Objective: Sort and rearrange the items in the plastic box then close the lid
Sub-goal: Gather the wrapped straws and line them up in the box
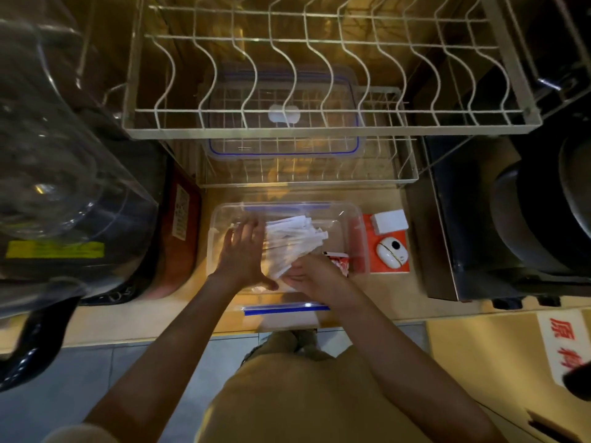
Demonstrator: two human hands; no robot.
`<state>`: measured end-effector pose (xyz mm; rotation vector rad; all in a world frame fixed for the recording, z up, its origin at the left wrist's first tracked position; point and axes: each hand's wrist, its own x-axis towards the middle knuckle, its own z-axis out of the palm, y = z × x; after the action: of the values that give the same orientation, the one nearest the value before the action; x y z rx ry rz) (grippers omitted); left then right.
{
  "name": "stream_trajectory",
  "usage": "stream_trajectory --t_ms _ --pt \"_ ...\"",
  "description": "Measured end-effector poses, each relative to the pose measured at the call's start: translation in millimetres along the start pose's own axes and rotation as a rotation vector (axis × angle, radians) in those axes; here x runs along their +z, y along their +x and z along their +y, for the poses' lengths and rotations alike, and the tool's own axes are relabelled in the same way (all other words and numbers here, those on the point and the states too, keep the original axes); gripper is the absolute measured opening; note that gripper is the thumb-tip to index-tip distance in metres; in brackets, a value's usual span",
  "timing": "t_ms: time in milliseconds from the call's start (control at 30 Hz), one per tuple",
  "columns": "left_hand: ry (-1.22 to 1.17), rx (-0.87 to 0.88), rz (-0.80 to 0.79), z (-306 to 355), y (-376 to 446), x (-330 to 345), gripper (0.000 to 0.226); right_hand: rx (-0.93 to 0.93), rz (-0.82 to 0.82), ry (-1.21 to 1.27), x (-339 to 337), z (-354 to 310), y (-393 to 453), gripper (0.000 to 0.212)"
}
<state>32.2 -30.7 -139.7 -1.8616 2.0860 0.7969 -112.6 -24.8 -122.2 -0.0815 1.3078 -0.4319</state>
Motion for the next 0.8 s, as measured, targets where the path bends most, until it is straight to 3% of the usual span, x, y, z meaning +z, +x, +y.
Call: stream_trajectory --t_ms 267,633,800 --pt "0.149 -0.044 -0.028 13 8 -1 0.112 0.011 -0.030 0.103 7 -6 10 0.021" --pt "0.086 -0.075 0.122 33 27 1 0.042 -0.021 -0.003 0.079 -12 -9 7 0.021" --pt "0.144 -0.064 0.105 35 31 4 0.034 -0.027 0.020 0.095 -25 -7 1 0.015"
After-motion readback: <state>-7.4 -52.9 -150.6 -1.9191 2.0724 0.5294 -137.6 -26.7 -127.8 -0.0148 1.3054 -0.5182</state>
